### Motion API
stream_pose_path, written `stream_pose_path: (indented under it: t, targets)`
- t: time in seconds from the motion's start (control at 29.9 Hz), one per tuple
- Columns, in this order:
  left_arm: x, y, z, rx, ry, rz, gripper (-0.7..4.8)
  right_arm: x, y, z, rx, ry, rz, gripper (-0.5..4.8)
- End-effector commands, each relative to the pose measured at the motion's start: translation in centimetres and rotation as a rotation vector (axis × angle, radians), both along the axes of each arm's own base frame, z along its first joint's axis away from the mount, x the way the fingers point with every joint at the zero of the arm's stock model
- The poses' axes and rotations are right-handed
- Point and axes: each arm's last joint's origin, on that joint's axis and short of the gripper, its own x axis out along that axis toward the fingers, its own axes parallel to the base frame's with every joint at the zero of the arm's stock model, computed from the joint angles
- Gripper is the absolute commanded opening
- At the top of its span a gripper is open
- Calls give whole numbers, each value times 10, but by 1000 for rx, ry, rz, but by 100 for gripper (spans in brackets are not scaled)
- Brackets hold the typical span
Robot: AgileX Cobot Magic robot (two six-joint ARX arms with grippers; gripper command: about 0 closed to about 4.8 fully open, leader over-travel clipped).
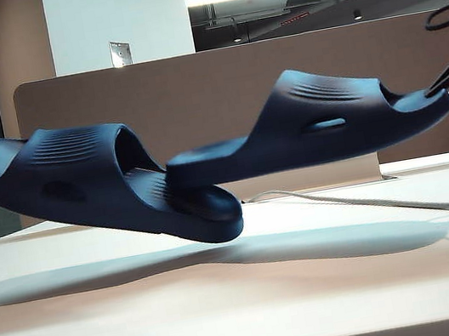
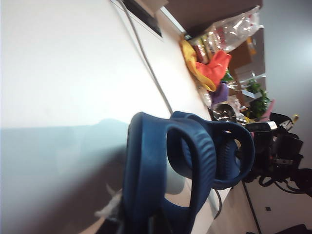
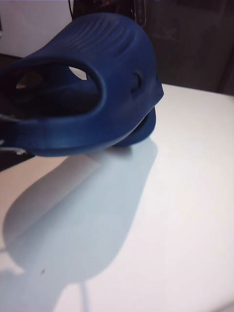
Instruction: Interlock the pair of blue slippers on the table with their fronts facing up.
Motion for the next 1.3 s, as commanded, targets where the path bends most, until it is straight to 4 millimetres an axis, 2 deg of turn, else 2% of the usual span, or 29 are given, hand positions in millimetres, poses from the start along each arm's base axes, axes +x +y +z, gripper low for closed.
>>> stream_pose_path:
  t: [0.03,0.33,0.94,1.3]
  targets:
    - [0,-1,4,-26,-15,-32,-5,0,3,4,25,-30,39,29]
    - [1,-10,4,-45,-18,-89,-5,0,20,5,55,-54,144,29]
    - [4,-28,0,-133,14,-243,-5,0,38,3,-22,-114,203,13]
    - [4,-28,0,-187,19,-301,-5,2,38,2,-103,-146,175,12]
